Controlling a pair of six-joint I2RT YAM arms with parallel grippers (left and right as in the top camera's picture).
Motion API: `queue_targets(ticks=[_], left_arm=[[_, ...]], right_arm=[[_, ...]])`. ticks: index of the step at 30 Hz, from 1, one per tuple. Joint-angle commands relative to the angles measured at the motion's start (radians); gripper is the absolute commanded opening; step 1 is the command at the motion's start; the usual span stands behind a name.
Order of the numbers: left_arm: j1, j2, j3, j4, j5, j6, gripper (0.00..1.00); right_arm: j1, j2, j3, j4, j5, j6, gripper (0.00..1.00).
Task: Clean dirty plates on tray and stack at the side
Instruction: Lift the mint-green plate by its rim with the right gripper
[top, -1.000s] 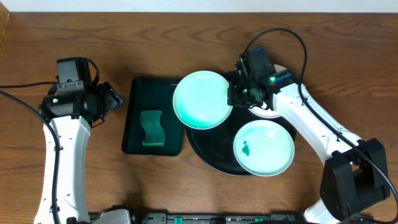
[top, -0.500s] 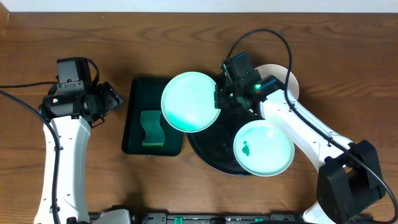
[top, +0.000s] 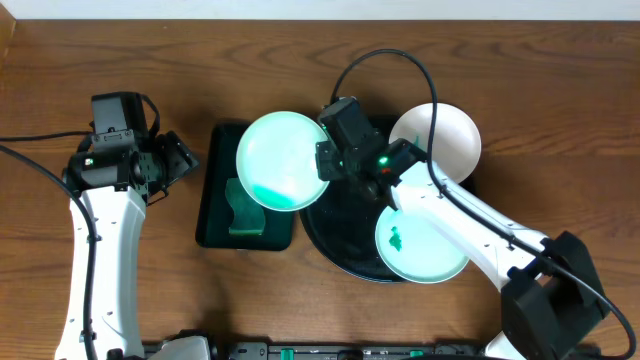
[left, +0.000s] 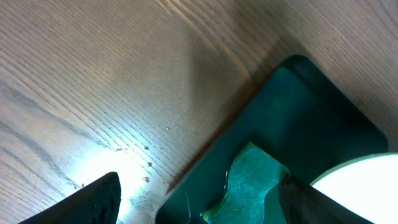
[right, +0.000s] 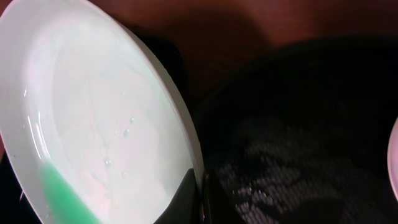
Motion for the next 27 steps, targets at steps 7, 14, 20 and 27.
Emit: queue_targets(ticks=[7,14,20,27], left_arm=[[0.004,-0.002,0.017,-0.004,-0.009,0.006,0.82],[0.004,-0.002,0.017,-0.004,-0.009,0.006,0.81],[0.004,-0.002,0.017,-0.004,-0.009,0.006,0.81],[0.004,-0.002,0.017,-0.004,-0.009,0.006,0.81]], right_arm=[[0.021,0.075,0.023,0.134,0.078,0.019,0.01],[0.02,0.095,0.048,0.232,0.201,-0.005,0.01],[0.02,0.1,0.051,0.314,0.282,-0.077,0.01],[0.027,0.132,0.051,0.391,0.309,-0.134,0.01]])
